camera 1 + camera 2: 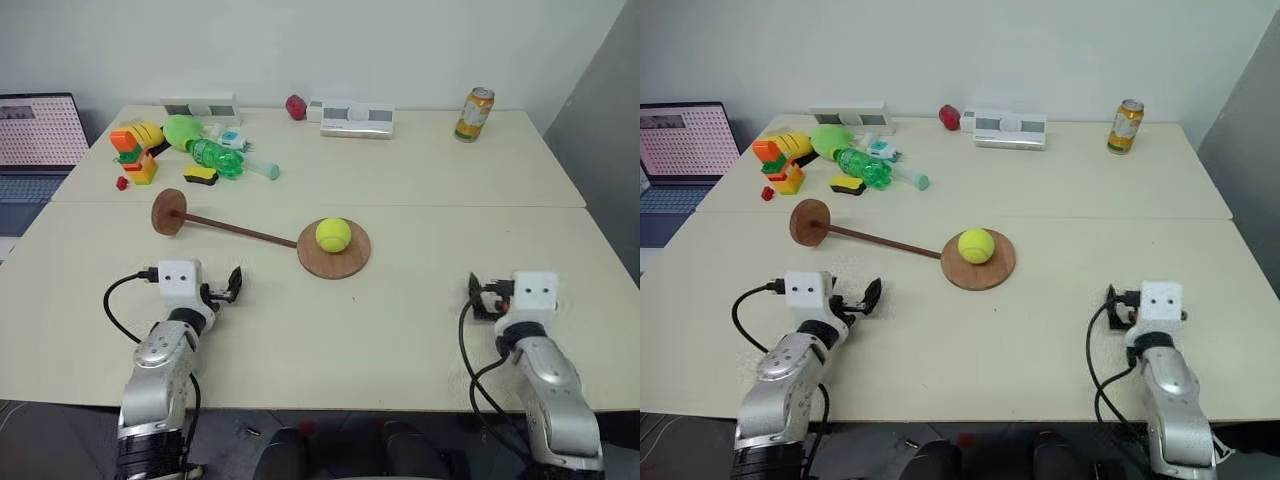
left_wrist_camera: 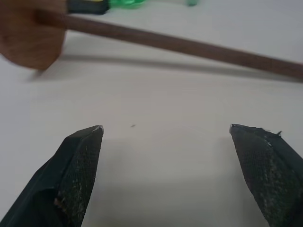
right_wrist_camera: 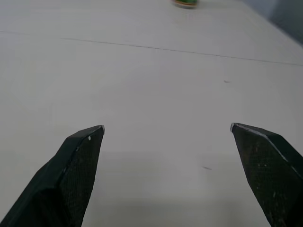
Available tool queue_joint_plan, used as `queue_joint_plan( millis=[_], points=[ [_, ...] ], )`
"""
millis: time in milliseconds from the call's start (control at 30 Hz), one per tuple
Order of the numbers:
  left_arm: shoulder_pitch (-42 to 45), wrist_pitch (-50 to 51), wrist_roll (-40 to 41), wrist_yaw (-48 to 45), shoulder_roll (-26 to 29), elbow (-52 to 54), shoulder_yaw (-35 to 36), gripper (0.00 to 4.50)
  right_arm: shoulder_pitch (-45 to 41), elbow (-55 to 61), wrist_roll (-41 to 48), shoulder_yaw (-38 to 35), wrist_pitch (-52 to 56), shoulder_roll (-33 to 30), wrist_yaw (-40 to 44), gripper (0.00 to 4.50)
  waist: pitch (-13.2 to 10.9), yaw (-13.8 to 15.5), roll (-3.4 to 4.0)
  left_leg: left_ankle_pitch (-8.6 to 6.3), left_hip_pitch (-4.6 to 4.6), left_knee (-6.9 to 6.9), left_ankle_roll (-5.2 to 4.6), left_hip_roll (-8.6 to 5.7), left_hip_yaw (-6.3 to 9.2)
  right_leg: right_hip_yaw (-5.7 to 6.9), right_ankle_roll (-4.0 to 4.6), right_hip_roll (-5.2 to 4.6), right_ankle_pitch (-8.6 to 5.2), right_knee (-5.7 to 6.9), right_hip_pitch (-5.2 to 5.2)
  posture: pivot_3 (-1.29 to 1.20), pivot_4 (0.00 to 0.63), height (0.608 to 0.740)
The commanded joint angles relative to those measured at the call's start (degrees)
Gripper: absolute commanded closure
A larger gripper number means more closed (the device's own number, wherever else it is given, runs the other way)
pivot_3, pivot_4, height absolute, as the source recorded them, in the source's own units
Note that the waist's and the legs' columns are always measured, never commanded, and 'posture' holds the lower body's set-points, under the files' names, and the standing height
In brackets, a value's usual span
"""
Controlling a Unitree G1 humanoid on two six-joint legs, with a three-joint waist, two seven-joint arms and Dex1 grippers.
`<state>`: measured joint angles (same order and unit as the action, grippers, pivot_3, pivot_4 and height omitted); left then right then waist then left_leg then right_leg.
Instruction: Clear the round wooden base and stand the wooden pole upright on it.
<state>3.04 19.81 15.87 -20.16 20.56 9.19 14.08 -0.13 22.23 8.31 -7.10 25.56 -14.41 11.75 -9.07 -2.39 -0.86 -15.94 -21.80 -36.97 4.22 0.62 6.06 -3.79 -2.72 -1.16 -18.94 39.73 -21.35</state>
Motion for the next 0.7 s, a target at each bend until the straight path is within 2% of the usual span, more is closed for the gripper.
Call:
queue_joint_plan(
  millis=[33,200,433,700],
  points=[
    [-2.5,1.0,4.4,-9.3,4.3,9.0,-2.8,0.02,-7.2,0.6,7.5,4.9,2.8,-4.2,13.4,0.0,0.0,-0.3,0.03,0.0,0.0,0.0,0.0,0.0,0.0,0.01,0.0,0.01,0.0,-0.01,0.01,0.0,0.15,0.74],
    [-4.2,2.8,8.6,-14.2,6.6,13.7,-3.6,0.02,-18.1,-7.5,10.2,9.4,2.3,-5.7,22.0,0.0,0.0,-0.5,0.03,0.0,-0.02,-0.01,-0.01,-0.02,0.08,0.09,0.0,-0.01,0.0,-0.1,0.06,0.0,0.15,0.74],
    [-7.2,2.8,10.8,-18.1,9.4,18.0,-3.4,0.02,-30.8,-21.9,7.9,16.3,-2.2,-2.2,29.2,0.0,-0.1,-0.8,0.03,-0.01,-0.07,0.0,-0.01,0.0,0.07,0.09,0.0,-0.02,0.0,-0.16,0.02,0.0,0.15,0.74],
    [-10.1,4.6,12.9,-16.4,9.3,23.4,-3.4,0.02,-39.8,-35.9,4.8,18.9,-9.1,2.9,31.5,0.0,-0.1,-1.0,0.04,-0.01,-0.09,0.0,-0.01,0.02,0.08,0.08,0.01,-0.03,0.01,-0.15,-0.02,0.0,0.15,0.74]
  ],
)
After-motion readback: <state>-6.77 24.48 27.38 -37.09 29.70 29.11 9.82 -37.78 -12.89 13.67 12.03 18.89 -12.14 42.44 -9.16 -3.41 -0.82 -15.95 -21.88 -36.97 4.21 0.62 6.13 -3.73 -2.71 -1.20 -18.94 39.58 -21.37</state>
